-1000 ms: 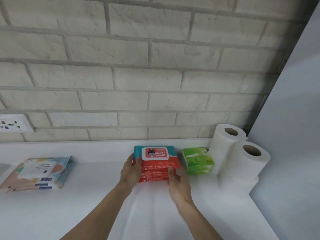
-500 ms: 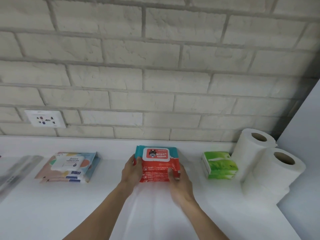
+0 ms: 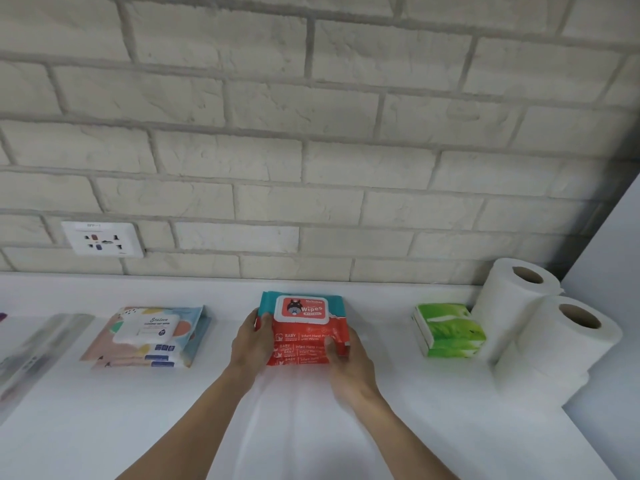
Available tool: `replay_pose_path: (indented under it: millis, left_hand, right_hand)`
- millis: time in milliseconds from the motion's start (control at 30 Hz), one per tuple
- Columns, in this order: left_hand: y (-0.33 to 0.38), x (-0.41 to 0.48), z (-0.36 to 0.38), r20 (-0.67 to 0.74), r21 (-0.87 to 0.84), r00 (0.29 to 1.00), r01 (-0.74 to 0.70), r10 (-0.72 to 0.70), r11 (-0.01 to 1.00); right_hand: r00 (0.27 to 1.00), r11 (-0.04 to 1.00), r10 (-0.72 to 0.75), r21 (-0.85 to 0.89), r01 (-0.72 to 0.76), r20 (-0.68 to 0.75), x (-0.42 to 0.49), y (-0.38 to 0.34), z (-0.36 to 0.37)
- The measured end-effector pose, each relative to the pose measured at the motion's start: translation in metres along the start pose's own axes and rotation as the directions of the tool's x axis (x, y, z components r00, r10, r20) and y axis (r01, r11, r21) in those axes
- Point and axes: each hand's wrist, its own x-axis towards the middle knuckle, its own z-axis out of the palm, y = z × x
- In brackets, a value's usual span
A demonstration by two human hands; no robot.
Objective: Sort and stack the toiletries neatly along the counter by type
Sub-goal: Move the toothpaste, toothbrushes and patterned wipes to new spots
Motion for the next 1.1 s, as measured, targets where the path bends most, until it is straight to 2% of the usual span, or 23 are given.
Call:
replay_pose_path:
  millis: [400,633,833,967,1100]
  left_hand:
    - [-0.006,0.004,-0.013,-0.017,-0.003,1.0,-0.023,0.023,1.0]
    - [-0.002,0.003,-0.017,-0.001,-0.006,0.999,0.035,-0.035,0.999]
    - [0.001,-0.002,-0.017,-0.003,-0.038,0.999,0.032,-0.032,0.999]
    - [-0.001,-0.002,-0.023,-0.186,0.062,0.979,-0.075,0.085,0.995]
    - [0.018,-0.013,-0.023,-0.326,0.233,0.888,-0.257,0.325,0.938]
  right_hand:
    - [1.0,1.0,-0.004,-0.027,0.005,0.03,0.0,-0.008,0.014]
    - [0.996,0.993,0.09,0.083,-0.089,-0.008,-0.001,-0.007,0.01]
    - [0.993,0.989,0.112,0.103,-0.109,-0.023,-0.006,-0.005,0.005]
    - [0.99,0.988,0.134,0.08,-0.13,-0.047,-0.009,0.0,0.001]
    - [0.981,0.986,0.142,0.112,-0.127,-0.136,-0.013,0.012,-0.018]
